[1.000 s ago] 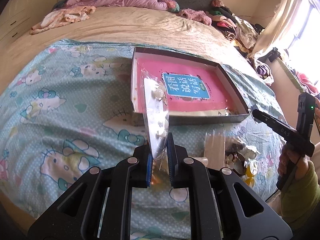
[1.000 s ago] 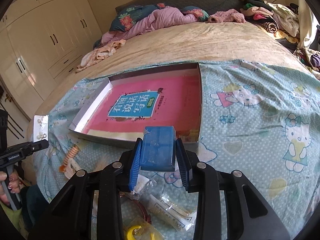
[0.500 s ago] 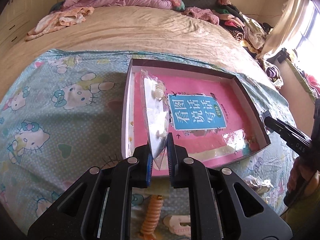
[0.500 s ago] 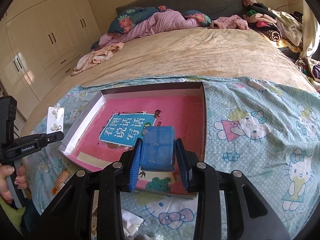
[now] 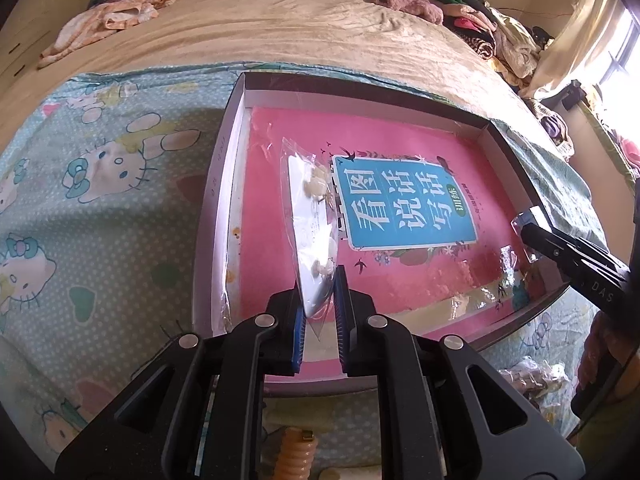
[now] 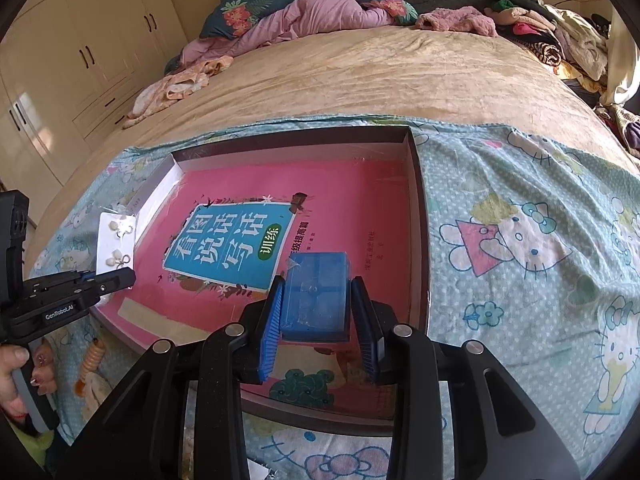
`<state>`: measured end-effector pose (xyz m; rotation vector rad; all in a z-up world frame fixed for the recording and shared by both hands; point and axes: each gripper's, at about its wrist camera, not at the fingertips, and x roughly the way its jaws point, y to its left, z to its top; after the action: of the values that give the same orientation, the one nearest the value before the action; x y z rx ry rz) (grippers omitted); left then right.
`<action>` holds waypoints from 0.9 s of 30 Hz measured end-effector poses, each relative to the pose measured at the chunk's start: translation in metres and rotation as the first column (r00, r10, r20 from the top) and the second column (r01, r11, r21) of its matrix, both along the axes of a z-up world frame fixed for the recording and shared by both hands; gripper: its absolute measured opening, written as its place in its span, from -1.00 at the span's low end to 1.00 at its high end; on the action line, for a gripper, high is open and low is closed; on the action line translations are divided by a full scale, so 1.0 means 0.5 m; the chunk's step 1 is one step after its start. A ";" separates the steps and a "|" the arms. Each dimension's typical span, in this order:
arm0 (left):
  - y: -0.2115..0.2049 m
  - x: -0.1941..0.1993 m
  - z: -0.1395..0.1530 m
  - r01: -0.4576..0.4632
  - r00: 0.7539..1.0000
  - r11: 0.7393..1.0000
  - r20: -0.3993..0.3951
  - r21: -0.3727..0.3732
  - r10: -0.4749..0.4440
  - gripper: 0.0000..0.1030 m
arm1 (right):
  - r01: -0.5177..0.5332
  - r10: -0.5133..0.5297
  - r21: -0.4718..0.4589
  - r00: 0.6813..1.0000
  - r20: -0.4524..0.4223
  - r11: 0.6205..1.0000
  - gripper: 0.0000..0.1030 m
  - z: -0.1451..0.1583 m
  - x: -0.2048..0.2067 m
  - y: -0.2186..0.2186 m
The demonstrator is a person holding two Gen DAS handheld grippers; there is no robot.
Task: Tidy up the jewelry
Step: 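Carry both items into the grey box and open both tools to release them, then grasp the orange coiled hair tie with the left tool while the right tool grasps the bagged yellow bangles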
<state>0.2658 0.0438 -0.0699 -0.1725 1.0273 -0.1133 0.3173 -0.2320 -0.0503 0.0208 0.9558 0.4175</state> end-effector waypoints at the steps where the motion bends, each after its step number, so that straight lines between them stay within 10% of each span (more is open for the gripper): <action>1: 0.000 -0.001 0.000 0.002 1.000 1.000 0.002 0.002 -0.002 -0.88 | 0.003 -0.003 -0.003 1.000 -0.005 1.000 -0.38 -0.003 0.001 0.002; 14: -0.003 0.000 0.002 0.006 1.000 1.000 -0.005 0.007 -0.006 -0.86 | 0.027 -0.028 0.011 0.999 0.042 1.000 0.17 0.035 -0.045 -0.023; 18: -0.006 -0.012 0.013 0.008 1.000 1.000 0.004 0.009 -0.008 -0.12 | 0.043 -0.045 0.026 0.996 0.076 0.999 0.30 0.066 -0.074 -0.040; 27: 0.001 -0.061 0.082 -0.009 0.996 1.000 0.085 0.020 0.007 0.37 | 0.046 -0.058 0.085 0.988 0.145 0.995 0.32 0.138 -0.148 -0.077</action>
<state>0.2355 0.0443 -0.0290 -0.1523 0.9422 -0.1026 0.2432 -0.2704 0.0188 0.0878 0.7907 0.4036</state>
